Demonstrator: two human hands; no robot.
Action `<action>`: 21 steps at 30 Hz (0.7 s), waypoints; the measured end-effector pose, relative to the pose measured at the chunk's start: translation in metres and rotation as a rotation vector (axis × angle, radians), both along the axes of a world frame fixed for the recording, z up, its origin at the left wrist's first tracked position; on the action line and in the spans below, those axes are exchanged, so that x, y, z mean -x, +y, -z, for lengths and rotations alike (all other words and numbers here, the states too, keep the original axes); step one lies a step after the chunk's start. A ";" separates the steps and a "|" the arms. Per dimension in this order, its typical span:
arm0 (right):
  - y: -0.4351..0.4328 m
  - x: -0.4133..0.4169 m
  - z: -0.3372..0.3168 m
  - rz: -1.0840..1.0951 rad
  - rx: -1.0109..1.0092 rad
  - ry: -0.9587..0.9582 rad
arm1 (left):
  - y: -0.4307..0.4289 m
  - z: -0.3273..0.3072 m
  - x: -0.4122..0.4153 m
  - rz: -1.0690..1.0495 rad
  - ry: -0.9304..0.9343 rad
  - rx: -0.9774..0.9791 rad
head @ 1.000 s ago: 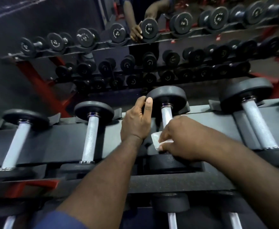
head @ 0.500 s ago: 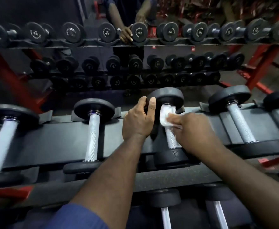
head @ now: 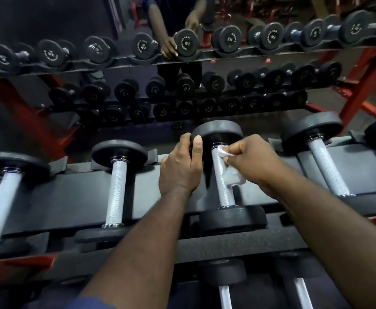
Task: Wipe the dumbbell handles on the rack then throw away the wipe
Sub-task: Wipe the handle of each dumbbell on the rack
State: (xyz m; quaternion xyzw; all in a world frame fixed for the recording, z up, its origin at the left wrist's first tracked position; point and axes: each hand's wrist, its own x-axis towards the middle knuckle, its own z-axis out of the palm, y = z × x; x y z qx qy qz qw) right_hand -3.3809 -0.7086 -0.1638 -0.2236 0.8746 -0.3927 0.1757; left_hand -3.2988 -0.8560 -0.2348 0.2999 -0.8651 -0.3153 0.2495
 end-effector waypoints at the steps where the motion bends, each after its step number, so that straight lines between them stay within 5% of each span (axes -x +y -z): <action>1: 0.001 0.006 0.004 -0.003 0.117 -0.113 | 0.001 0.000 0.001 -0.012 -0.008 0.003; 6: 0.058 -0.011 0.021 -0.451 0.147 -0.556 | 0.006 -0.001 0.003 -0.054 -0.007 0.044; 9: 0.062 -0.001 0.024 -0.446 0.374 -0.806 | 0.005 0.000 0.005 -0.076 -0.009 0.043; 14: 0.034 0.031 0.024 -0.250 0.540 -0.857 | 0.008 0.000 0.008 -0.101 -0.006 0.057; 18: 0.058 0.032 0.035 -0.602 0.134 -0.782 | 0.009 -0.002 0.009 -0.121 -0.019 0.070; 21: 0.037 0.038 0.039 -0.355 0.402 -0.856 | 0.010 -0.001 0.010 -0.138 -0.033 0.082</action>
